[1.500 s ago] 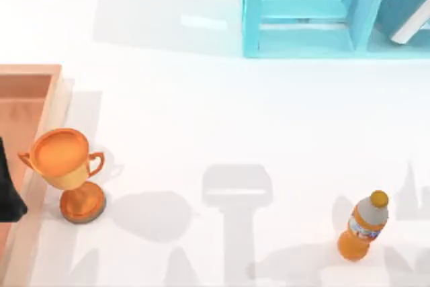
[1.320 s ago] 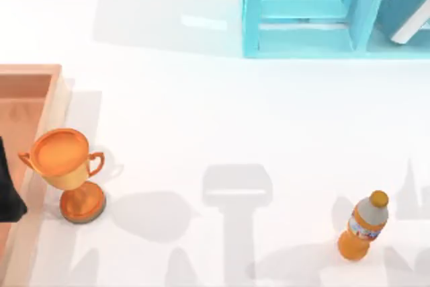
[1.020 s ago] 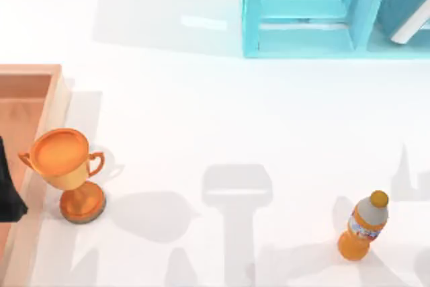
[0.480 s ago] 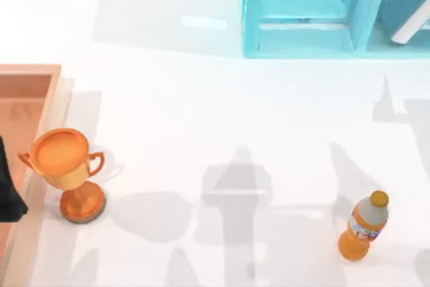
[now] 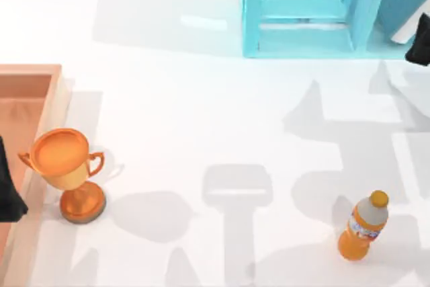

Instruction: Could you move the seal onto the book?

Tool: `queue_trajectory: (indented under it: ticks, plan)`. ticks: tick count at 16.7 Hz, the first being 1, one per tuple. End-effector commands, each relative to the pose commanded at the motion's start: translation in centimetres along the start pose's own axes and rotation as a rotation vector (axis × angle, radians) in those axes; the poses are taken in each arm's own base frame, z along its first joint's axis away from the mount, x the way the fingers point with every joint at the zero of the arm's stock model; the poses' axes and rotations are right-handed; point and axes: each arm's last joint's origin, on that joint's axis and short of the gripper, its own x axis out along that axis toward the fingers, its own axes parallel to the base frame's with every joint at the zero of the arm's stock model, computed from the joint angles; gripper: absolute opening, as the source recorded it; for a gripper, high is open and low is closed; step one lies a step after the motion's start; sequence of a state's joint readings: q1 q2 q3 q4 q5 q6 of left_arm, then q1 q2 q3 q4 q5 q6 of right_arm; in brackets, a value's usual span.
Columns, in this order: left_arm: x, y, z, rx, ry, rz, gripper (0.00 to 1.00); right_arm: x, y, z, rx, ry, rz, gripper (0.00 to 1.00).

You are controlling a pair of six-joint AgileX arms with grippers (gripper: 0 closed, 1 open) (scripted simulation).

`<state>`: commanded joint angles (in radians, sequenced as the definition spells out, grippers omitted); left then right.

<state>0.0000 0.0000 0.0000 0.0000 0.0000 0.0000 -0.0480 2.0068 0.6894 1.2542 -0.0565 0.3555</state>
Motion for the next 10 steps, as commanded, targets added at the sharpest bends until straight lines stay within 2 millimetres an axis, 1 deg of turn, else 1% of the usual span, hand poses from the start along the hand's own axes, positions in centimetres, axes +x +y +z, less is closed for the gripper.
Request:
queue_trajectory:
  ticks: [2, 5, 10]
  plan:
    - [0.0, 0.0, 0.0, 0.000, 0.000, 0.000, 1.00, 1.2, -0.8, -1.6, 0.024, -0.019, 0.004, 1.00]
    - [0.0, 0.0, 0.0, 0.000, 0.000, 0.000, 1.00, 2.0, -1.8, -2.9, 0.047, -0.042, 0.000, 1.00]
    - [0.0, 0.0, 0.0, 0.000, 0.000, 0.000, 1.00, 2.2, -2.0, -3.2, 0.051, -0.044, -0.003, 1.00]
